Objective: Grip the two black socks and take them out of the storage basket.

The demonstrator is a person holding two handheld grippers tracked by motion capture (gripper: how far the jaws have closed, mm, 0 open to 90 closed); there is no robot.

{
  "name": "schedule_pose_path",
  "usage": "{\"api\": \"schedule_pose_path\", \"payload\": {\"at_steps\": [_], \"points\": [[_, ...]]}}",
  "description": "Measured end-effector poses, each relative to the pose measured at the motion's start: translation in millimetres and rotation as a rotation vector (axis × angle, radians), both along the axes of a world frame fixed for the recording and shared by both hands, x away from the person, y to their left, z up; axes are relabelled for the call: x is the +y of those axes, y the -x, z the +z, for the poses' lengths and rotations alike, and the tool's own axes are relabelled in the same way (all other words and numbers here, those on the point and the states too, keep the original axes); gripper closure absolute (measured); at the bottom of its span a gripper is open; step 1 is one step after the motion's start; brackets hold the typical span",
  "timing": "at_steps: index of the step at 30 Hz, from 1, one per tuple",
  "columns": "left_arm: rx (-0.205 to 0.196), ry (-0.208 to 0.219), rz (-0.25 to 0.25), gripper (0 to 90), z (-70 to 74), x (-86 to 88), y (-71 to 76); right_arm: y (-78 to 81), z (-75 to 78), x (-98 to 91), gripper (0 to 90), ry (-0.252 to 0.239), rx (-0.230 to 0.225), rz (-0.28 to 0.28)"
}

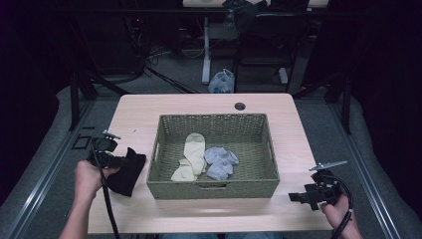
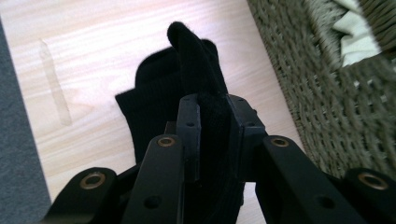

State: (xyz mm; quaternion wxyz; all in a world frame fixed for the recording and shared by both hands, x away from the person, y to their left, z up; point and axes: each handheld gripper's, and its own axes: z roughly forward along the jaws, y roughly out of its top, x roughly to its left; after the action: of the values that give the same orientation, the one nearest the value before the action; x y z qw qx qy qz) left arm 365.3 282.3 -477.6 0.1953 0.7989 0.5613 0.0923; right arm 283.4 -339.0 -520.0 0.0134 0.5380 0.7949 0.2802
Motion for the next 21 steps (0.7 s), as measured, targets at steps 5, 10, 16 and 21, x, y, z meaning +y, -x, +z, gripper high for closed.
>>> {"api": "schedule_pose_path", "payload": {"at_steps": [5,10,16,21], "points": [[0.013,-0.002,0.022,77.0,-12.8,2.5,-0.5,0.0,-0.1,-0.1,16.7,-0.001,0.0,0.0],[0.033,-0.004,0.038,76.9,-25.8,4.3,-2.1,-0.1,-0.2,-0.1,16.7,0.0,0.002,-0.002],[0.056,-0.014,0.051,76.3,-39.6,5.5,-5.0,-0.2,-0.3,-0.2,16.7,0.0,0.003,-0.003],[0.072,-0.017,0.054,74.3,-46.5,5.2,-7.5,-0.1,-0.2,-0.1,16.6,0.001,0.001,-0.001]]}}
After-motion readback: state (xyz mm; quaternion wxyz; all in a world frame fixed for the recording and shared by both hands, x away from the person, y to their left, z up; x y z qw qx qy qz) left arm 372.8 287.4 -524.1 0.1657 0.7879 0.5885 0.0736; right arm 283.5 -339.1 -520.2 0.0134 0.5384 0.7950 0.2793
